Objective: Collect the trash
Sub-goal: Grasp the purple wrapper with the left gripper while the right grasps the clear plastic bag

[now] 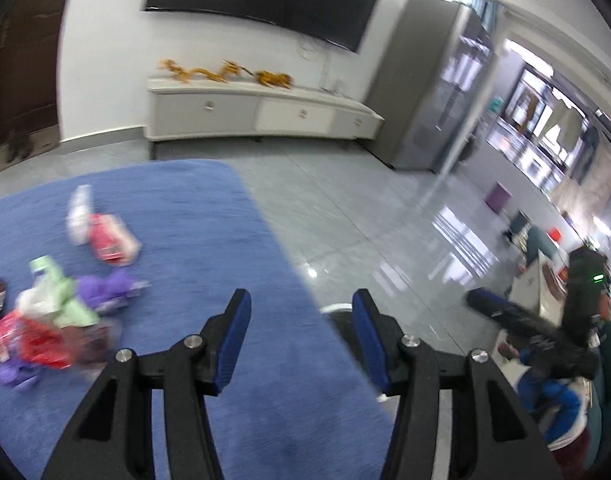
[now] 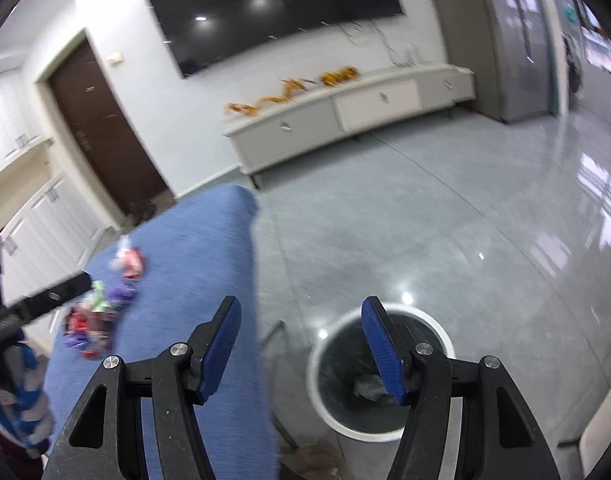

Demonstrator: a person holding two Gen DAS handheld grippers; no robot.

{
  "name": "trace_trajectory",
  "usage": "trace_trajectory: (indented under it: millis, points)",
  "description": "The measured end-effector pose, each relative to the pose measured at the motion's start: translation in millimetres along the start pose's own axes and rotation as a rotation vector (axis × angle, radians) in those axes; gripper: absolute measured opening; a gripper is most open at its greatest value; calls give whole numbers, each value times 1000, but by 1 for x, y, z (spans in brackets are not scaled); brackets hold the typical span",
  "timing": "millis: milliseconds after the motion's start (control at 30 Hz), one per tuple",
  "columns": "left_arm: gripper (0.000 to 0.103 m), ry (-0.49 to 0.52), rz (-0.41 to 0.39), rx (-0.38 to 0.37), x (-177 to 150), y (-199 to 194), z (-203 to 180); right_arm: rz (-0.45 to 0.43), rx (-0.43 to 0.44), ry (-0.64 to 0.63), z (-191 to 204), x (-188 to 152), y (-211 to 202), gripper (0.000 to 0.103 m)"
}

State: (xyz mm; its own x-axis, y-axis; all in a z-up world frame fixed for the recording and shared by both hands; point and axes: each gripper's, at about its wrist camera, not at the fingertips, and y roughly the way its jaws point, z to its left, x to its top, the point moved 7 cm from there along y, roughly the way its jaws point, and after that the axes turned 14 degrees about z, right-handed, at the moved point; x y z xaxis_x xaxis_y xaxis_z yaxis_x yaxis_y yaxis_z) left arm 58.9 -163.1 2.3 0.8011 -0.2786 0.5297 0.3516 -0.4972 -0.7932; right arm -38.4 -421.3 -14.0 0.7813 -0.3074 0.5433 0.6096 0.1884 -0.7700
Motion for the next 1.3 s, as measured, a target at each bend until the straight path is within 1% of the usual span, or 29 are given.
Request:
trace_trajectory:
  millis: [100,200,300,333,433,500,567,600,667,833,900,967,1033,1067,1100,1133,1167,1300]
  points:
    - [51,-67,-36,49,-15,-23,44,-13,58,-93,48,6,-11,60]
    - [51,-145,-72,102,-33,-50,94,0,102,-170,92,10,-9,60]
    - [51,-234,-109,157,-53,-76,148,27,135,-237,131,13,4,60]
    - [51,-256,-116,168,-57,-81,162,46,153,-267,150,14,12,60]
    - [51,-342,-131,205,-80,-93,210,96,185,-327,189,8,35,59]
    - [51,-402,-122,199,-96,-91,235,137,201,-369,214,-1,55,57]
    - [51,-446,-104,174,-107,-82,255,196,223,-409,242,-11,80,56]
    - [51,-461,-89,159,-110,-74,263,218,229,-419,248,-16,89,55]
    - [51,-465,-64,140,-115,-61,269,281,234,-453,271,-26,117,54]
    - [51,-424,-24,101,-108,-33,267,383,238,-507,297,-51,163,51]
    - [50,-401,-5,95,-102,-23,261,403,235,-516,300,-57,172,51]
    - [50,-395,11,89,-101,-15,260,424,228,-521,302,-58,183,48]
    - [42,-385,28,83,-101,-6,258,443,215,-523,303,-61,195,45]
    - [37,-374,32,85,-102,-4,256,454,213,-522,302,-63,198,40]
    - [30,-357,34,86,-103,-3,251,466,212,-520,301,-64,201,37]
    - [25,-348,38,80,-101,-1,246,478,210,-521,299,-67,204,31]
    - [20,-340,41,72,-103,0,242,480,208,-522,299,-68,206,22]
    - [18,-317,32,76,-112,-6,227,474,232,-510,289,-73,197,18]
